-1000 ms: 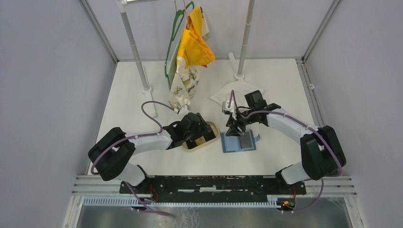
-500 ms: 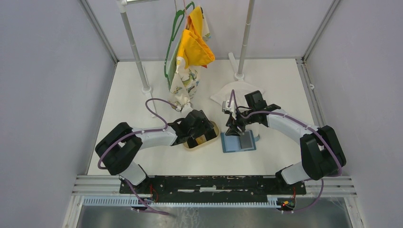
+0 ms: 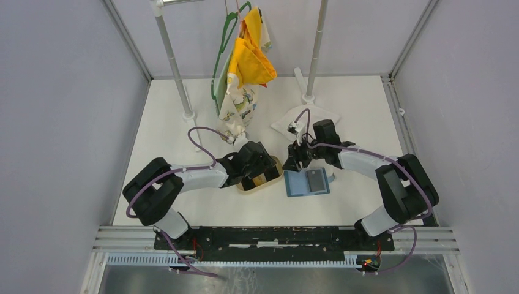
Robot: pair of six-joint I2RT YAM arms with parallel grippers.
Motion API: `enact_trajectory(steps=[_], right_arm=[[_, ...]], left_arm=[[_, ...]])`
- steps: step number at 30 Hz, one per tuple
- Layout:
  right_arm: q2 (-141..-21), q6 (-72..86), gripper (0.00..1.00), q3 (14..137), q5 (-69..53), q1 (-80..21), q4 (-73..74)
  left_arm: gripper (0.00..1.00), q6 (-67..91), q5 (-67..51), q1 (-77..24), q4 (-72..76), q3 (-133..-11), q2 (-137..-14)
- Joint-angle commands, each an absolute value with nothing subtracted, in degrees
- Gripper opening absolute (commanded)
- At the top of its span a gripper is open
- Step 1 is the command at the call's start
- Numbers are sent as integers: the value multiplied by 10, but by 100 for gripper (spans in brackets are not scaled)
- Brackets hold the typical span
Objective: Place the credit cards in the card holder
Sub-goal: Pick up the credit card from the storage box.
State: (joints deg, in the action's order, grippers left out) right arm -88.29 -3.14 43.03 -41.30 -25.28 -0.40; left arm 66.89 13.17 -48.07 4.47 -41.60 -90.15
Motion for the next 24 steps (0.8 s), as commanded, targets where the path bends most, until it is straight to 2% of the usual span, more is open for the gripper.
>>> enact_trajectory(steps=[1,5,7,12,15,16,24], right_arm=[[-908,43,57,468,-354,-270,-39],[-921,47,56,485,-333,-288,-29],[-923,50,50,487,-309,-295,-27],[-941,68,43,504,-259,-302,-8],[-942,77,42,499,-258,-303,-14],[-942,79,37,496,-258,-304,-16],[-944,96,27,482,-271,-309,-32]], left_arm=[[71,634,126,-477,77,-413,-894],[70,624,131,-477,77,-408,-880],[70,620,140,-477,73,-402,-870],[68,618,170,-477,25,-405,-857],[67,618,181,-477,3,-410,-855],[66,617,183,-477,3,-410,-855],[65,613,179,-477,22,-420,-883]])
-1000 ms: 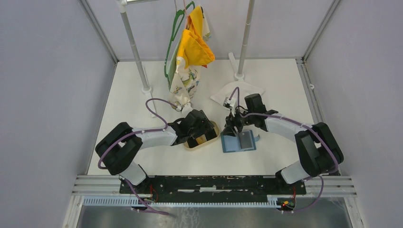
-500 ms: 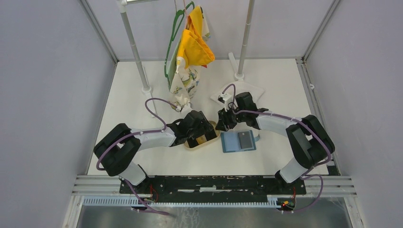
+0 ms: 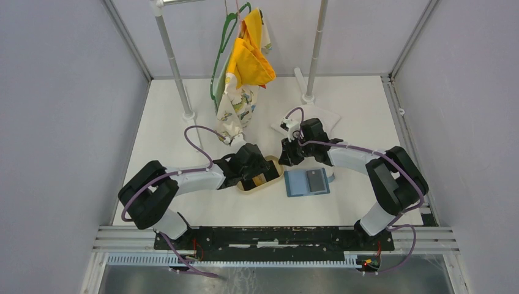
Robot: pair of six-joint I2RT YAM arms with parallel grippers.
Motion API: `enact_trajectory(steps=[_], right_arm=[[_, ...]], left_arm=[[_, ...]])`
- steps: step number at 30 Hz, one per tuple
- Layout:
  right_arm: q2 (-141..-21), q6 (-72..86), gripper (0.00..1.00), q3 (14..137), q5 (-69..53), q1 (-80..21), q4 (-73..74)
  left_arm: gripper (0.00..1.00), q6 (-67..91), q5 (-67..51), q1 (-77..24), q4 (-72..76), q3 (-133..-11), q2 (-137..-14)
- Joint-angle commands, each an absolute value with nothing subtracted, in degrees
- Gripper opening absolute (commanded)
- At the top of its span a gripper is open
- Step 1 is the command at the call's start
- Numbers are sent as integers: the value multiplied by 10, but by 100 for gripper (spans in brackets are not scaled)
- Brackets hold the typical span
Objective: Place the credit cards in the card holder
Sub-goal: Pick up the credit card from the storage box.
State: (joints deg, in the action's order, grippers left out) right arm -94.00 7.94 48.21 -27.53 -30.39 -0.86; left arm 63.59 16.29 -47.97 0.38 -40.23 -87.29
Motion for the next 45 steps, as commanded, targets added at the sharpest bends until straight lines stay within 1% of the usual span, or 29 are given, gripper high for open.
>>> enact_trajectory(steps=[1,4,5,6,10,15,19,29,33,45], right_arm=[[-946,96,26,482,-272,-310,-33],[-949,98,24,481,-275,-311,-32],[-951,99,21,481,-276,-312,-33],[-953,100,20,481,-278,-313,-31],[-956,103,18,480,-283,-314,-33],[-956,104,16,480,-288,-315,-33],[-958,104,16,480,-291,-315,-32],[-960,100,15,482,-292,-315,-29],[-961,101,15,483,-293,-315,-27],[-962,98,15,484,-296,-315,-25]], left_arm=[[65,613,181,-477,22,-423,-887],[64,614,180,-478,27,-426,-894],[63,616,177,-477,30,-426,-897],[63,616,174,-477,35,-426,-901],[60,622,157,-477,58,-426,-918],[50,629,136,-477,95,-416,-926],[43,630,125,-477,128,-400,-903],[31,630,83,-475,200,-373,-861],[29,633,66,-475,219,-369,-859],[29,658,35,-465,293,-343,-874]])
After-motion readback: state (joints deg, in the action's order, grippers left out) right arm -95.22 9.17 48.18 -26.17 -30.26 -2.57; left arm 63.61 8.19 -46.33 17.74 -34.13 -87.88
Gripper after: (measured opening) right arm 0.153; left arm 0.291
